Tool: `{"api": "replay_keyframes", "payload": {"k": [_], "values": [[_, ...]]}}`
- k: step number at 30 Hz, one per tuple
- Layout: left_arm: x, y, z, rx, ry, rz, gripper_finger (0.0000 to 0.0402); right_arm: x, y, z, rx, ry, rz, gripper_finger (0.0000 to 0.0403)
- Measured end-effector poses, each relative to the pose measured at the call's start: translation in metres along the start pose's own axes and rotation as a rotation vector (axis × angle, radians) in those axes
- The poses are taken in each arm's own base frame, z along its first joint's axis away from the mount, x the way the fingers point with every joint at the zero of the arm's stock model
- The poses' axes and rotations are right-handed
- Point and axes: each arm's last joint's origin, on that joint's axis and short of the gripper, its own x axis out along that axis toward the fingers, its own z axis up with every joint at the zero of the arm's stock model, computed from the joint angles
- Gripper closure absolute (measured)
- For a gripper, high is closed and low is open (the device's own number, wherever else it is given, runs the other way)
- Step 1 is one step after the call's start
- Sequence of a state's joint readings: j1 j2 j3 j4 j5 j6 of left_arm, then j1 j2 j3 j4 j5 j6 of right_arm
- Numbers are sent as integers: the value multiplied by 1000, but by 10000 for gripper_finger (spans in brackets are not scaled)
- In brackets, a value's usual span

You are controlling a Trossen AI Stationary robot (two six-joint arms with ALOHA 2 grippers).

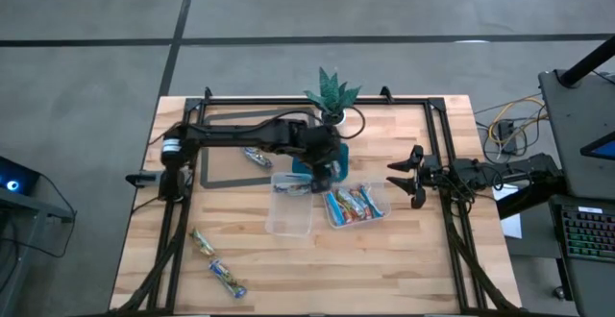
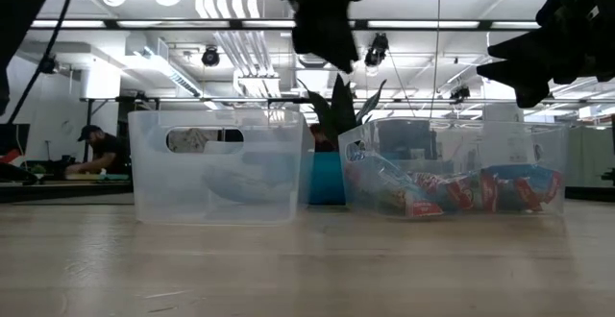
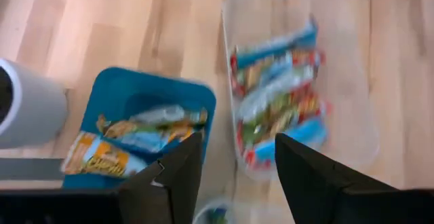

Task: Pick and place Granola Bars by type
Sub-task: Put the yellow granola bar into the blue bin

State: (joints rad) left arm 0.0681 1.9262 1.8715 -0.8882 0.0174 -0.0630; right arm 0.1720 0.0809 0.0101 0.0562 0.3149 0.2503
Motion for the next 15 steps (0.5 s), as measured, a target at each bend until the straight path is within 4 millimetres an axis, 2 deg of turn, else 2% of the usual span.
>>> {"api": "replay_keyframes", "payload": {"k": [10, 15], "values": [[-26, 6, -72, 326, 62, 6, 235, 0, 0, 0, 0, 0, -1, 213], [-32, 21, -109, 502, 80, 155, 235, 0, 0, 0, 0, 0, 0, 213]]}}
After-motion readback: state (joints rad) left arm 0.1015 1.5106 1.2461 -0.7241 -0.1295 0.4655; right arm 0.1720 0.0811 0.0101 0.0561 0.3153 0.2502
